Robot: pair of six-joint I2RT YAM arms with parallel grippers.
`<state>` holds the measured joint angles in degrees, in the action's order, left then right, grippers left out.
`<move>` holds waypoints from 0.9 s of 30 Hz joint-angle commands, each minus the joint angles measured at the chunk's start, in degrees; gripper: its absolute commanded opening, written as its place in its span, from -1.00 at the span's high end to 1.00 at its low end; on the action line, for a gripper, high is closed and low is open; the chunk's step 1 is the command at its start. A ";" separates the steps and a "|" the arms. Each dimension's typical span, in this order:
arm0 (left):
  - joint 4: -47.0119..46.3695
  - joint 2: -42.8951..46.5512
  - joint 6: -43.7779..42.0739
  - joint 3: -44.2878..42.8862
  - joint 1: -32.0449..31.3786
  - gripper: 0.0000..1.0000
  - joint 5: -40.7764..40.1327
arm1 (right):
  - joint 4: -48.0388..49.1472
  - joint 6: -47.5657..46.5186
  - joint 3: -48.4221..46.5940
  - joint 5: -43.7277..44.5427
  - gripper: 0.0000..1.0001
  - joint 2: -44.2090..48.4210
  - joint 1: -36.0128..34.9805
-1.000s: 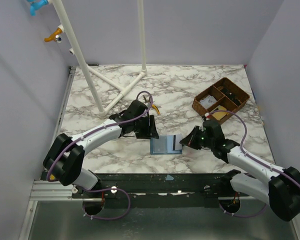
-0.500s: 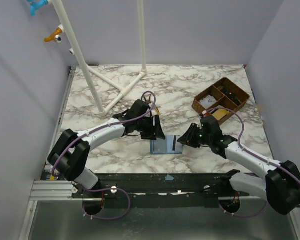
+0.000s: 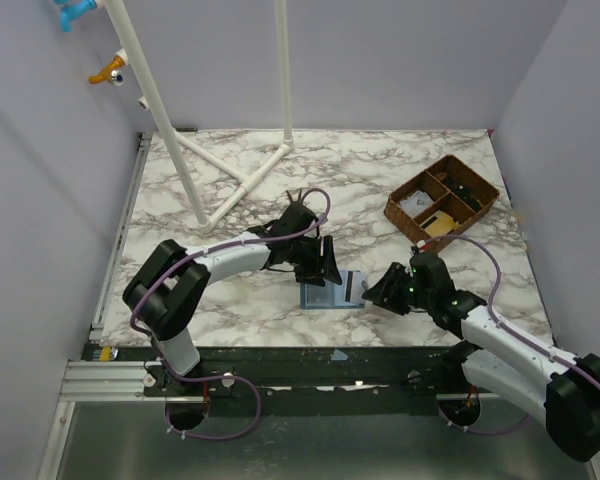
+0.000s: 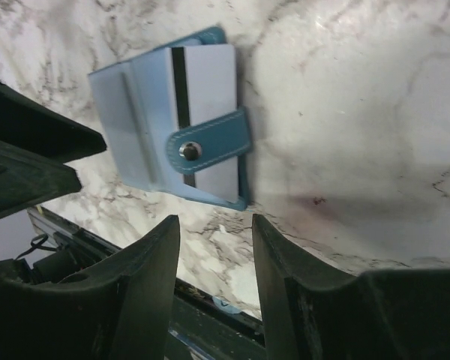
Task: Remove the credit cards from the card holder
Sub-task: Remove the credit card from the card holder.
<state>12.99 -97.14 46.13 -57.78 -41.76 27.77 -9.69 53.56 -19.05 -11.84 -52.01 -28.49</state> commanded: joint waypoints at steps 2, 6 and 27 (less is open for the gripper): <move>-1.21 -1.75 0.41 -1.95 -0.50 -0.13 2.05 | 8.24 2.14 4.66 -0.11 0.05 -0.73 0.03; -1.31 -2.66 0.45 -2.21 -0.52 -0.12 2.37 | 13.37 2.60 5.93 -0.42 0.09 -4.34 0.04; -3.16 -9.74 1.36 -5.30 -1.31 0.28 4.51 | 19.35 3.17 5.95 0.24 0.30 -10.83 0.06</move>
<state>10.83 -105.30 47.42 -61.65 -42.61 30.61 7.84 56.55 -13.30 -11.90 -61.91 -28.49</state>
